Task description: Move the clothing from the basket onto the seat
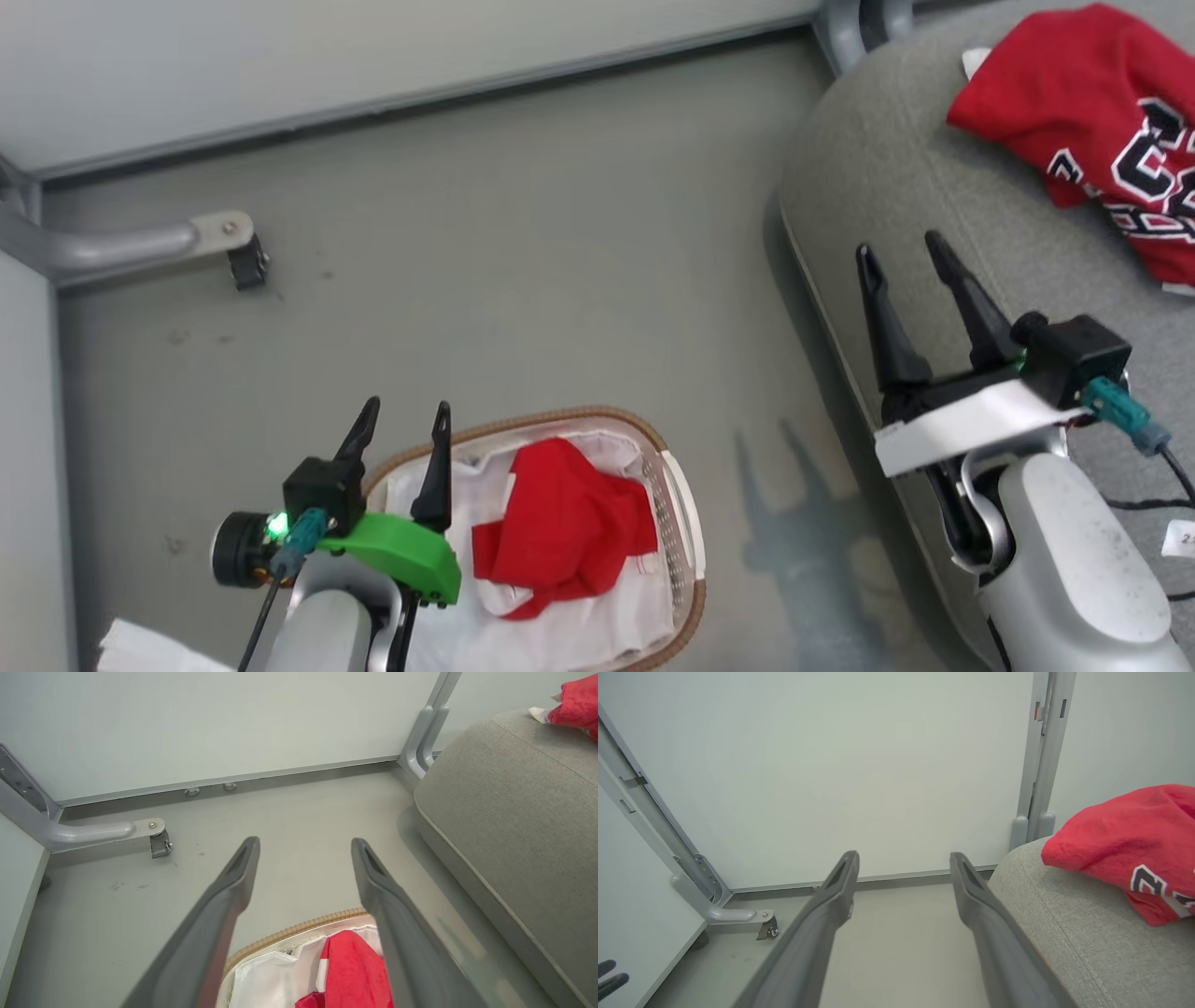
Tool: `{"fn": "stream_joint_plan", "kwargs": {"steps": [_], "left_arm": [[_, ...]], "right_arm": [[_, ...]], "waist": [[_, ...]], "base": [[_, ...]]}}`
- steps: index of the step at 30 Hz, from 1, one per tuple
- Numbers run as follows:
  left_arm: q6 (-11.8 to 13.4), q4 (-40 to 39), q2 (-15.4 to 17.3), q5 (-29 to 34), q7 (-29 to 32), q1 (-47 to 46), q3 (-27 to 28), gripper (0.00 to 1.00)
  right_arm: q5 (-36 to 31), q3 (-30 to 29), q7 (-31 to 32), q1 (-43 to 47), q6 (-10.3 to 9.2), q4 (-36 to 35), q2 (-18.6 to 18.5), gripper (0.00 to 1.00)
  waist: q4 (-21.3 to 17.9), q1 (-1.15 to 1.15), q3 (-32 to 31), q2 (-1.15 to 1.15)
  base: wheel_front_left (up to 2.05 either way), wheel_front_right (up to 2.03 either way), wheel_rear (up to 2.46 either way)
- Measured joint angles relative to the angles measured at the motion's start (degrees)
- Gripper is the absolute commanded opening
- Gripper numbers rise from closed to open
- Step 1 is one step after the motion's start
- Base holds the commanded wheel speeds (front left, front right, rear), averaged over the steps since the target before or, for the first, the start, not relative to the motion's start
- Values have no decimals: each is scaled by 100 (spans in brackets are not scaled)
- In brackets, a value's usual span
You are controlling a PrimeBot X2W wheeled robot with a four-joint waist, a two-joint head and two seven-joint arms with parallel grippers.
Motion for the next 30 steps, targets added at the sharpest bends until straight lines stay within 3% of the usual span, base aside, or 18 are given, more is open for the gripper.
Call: {"fn": "stream_joint_plan", "kwargs": {"steps": [16,24,30], "left_arm": [[-182,2102,-2,-689,0,-1482,-892,100],[-190,2982,-9,-1779,3,-2002,-1729,100],[-190,3311,89,-2232,3,-2432,-2095,100]], "right_arm": [[199,-49,1,-715,0,-409,170,100],[208,21,1,-918,0,-550,226,100],[191,15,1,-1038,0,-645,246,100]], "waist": [[-433,0,1714,0],[-626,1,2412,0],[-698,1,2822,0]], "base": [[0,0,0],[0,0,0],[0,0,0]]}}
